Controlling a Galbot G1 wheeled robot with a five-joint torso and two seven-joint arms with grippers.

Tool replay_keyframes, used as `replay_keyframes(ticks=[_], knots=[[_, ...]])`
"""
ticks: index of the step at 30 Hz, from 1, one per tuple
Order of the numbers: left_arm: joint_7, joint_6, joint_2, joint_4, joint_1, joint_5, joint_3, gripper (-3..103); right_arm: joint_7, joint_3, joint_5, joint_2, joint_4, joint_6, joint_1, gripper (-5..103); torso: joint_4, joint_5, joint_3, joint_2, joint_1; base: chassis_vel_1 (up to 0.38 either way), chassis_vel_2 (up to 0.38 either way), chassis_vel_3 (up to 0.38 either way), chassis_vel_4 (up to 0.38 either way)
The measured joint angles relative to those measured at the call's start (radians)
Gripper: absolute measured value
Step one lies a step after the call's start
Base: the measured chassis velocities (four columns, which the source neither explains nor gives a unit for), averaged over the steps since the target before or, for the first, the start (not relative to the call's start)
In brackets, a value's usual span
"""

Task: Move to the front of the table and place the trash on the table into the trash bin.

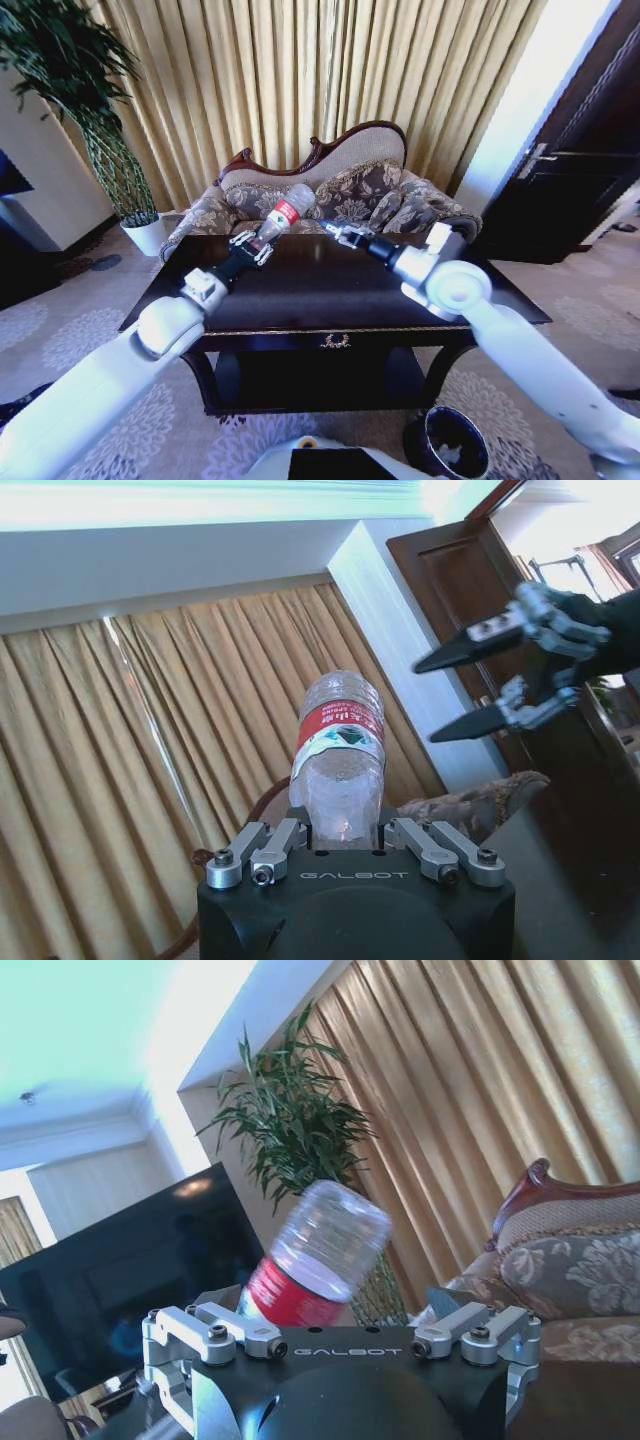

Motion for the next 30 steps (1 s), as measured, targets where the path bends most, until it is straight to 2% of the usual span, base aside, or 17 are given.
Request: replay_keyframes(ticks=[7, 22, 24, 25, 28, 30], knots=[[-0.018, 0.021, -0.023, 0.010, -0.071, -0.004, 0.089, 28, 0.001, -0.042, -0.021, 0.054, -0.042, -0.010, 0.071, 100, 0.0001, 0.0001, 0.000, 0.000, 0.000, 0.000, 0.000, 0.000, 0.000], [-0.022, 0.048, -0.029, -0.024, -0.105, -0.031, 0.141, 28, 0.005, -0.068, -0.051, 0.067, -0.065, -0.012, 0.107, 101, 0.0001, 0.0001, 0.000, 0.000, 0.000, 0.000, 0.000, 0.000, 0.000], [-0.022, 0.049, -0.024, -0.028, -0.098, -0.031, 0.136, 28, 0.005, -0.067, -0.061, 0.068, -0.065, -0.012, 0.103, 91, 0.0002, 0.0001, 0.000, 0.000, 0.000, 0.000, 0.000, 0.000, 0.000], [-0.022, 0.049, -0.024, -0.028, -0.098, -0.031, 0.136, 28, 0.005, -0.067, -0.061, 0.068, -0.065, -0.012, 0.103, 91, 0.0002, 0.0001, 0.000, 0.000, 0.000, 0.000, 0.000, 0.000, 0.000], [-0.022, 0.049, -0.021, -0.030, -0.091, -0.031, 0.131, 28, 0.007, -0.065, -0.066, 0.068, -0.058, -0.011, 0.097, 76, 0.0001, 0.0001, 0.000, 0.000, 0.000, 0.000, 0.000, 0.000, 0.000], [-0.022, 0.049, -0.022, -0.030, -0.088, -0.030, 0.130, 28, 0.007, -0.064, -0.067, 0.068, -0.055, -0.011, 0.095, 76, 0.0002, 0.0000, 0.000, 0.000, 0.000, 0.000, 0.000, 0.000, 0.000]])
